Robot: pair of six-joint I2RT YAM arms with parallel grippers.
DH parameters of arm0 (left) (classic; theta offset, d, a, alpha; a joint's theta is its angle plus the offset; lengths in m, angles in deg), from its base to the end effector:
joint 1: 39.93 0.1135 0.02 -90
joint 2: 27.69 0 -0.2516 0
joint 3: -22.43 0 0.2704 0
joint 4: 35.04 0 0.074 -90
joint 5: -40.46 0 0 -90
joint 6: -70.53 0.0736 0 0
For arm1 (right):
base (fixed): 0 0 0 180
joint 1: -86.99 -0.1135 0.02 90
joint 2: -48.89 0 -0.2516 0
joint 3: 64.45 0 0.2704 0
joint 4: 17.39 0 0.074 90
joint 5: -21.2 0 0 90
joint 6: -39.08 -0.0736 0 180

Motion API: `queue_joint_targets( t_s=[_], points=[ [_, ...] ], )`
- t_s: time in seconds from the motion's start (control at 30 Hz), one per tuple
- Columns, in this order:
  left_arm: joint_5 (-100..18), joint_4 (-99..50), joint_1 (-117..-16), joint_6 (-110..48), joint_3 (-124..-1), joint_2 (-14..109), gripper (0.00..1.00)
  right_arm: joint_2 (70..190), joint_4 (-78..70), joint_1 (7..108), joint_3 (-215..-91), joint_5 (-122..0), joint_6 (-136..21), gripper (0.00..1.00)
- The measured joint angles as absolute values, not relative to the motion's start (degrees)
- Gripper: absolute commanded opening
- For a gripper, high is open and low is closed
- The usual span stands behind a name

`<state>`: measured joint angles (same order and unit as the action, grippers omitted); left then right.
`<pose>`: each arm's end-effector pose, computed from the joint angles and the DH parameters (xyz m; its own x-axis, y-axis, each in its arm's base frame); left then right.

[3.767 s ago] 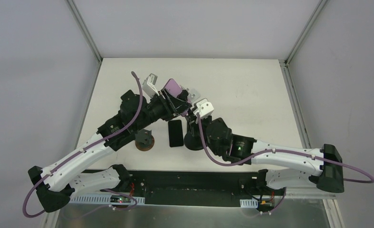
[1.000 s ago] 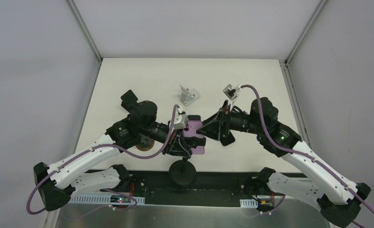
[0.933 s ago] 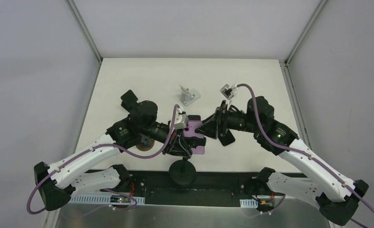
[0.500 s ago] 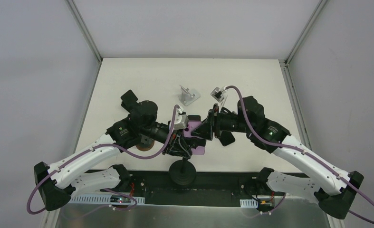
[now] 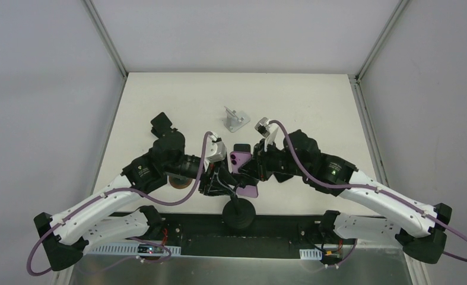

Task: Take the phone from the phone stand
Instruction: Pick up the phone stand with the phone at the center of the board.

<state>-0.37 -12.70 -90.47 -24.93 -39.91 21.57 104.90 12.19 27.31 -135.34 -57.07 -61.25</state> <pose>0.1094 -0.2205 0.3457 -0.1950 0.1390 -0.9709 0.9652 -0.1485 -0.2151 0.1294 0.2509 0.3545 -0.2954 -0.1573 -0.9423 -0.9062 0.3586 0.2242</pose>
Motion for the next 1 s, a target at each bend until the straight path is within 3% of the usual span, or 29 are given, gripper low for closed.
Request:
queue_joint_targets(
  t_s=[0.43, 0.77, 1.0],
  points=[
    [-9.79, -18.23, -90.47, -25.56, -36.46, 19.49, 0.41, 104.99, 13.24, 17.85, -135.34, -75.57, -59.13, 0.0],
    [-15.63, -19.17, -90.45, -25.41, -31.26, 11.36, 0.42, 103.59, 13.2, 14.72, -135.36, -91.28, -55.46, 0.0],
    [-13.94, -24.79, -90.52, -26.41, -28.35, 15.51, 0.41, 103.52, 10.83, 13.15, -135.93, -97.14, -52.38, 0.0]
  ],
)
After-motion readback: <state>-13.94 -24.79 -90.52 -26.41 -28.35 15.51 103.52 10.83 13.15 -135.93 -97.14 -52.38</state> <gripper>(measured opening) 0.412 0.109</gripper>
